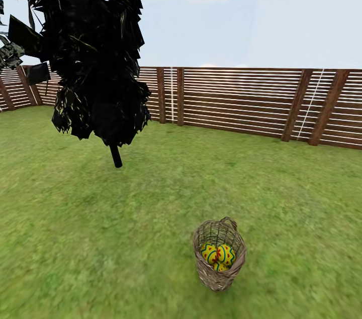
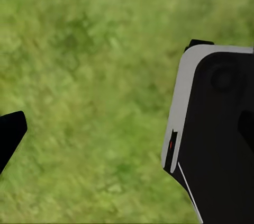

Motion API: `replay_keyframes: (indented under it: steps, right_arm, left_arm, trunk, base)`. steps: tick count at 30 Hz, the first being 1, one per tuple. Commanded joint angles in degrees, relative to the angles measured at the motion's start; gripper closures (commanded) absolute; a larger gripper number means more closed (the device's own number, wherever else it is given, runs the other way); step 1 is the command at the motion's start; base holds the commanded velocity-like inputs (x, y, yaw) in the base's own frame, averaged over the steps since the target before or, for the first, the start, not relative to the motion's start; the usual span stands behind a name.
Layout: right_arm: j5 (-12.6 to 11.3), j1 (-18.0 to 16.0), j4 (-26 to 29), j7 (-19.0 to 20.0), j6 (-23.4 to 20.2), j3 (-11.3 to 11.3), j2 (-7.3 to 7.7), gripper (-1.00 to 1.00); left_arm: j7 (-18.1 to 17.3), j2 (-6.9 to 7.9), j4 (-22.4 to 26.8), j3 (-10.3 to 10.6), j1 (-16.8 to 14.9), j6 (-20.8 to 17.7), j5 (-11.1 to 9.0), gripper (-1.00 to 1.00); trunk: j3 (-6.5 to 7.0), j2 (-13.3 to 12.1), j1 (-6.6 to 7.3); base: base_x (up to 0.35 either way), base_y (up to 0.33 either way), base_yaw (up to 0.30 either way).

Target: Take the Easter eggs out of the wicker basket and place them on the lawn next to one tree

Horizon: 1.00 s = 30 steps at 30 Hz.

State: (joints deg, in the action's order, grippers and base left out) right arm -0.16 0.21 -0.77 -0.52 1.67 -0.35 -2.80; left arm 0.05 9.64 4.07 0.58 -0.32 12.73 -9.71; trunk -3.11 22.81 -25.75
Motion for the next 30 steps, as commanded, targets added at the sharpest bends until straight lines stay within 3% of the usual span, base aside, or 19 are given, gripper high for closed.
replay_keyframes:
  steps: [1,10,13,15,19,30]
  right_arm:
    - [-0.02,-0.04,-0.05,-0.05,0.18,-0.05,-0.01,-1.00]
    - [-0.02,-0.04,0.10,-0.04,0.18,-0.01,-0.01,-1.00]
    - [-0.02,-0.04,0.13,-0.04,0.18,-0.01,-0.03,-1.00]
    - [-0.02,-0.04,0.14,-0.05,0.18,0.00,-0.03,-1.00]
    - [-0.02,-0.04,0.13,-0.05,0.18,0.00,-0.02,-1.00]
    - [-0.08,-0.04,0.07,-0.07,0.18,0.00,-0.09,-1.00]
  left_arm:
    - [-0.02,0.24,0.21,0.12,-0.03,0.17,-0.33,-1.00]
    - [-1.46,1.69,2.25,0.19,-0.04,0.09,-0.16,-1.00]
    - [-1.84,1.90,2.44,0.21,-0.04,0.03,1.77,-1.00]
    - [-1.91,1.93,2.46,0.13,-0.04,-0.05,4.25,-1.00]
    - [-1.93,1.74,2.44,0.07,-0.04,-0.10,6.34,-1.00]
    - [-1.76,1.73,2.43,0.08,-0.04,-0.08,7.34,-1.00]
  trunk:
    - [-0.11,0.11,-0.03]
    - [-0.11,0.11,-0.03]
    - [-0.11,0.11,-0.03]
    - [-0.11,0.11,-0.03]
    - [-0.11,0.11,-0.03]
    - [-0.11,0.11,-0.03]
  base:
    - [0.000,0.000,0.000]
    - [0.000,0.000,0.000]
    - [0.000,0.000,0.000]
    - [0.000,0.000,0.000]
    - [0.000,0.000,0.000]
    - [0.000,0.000,0.000]
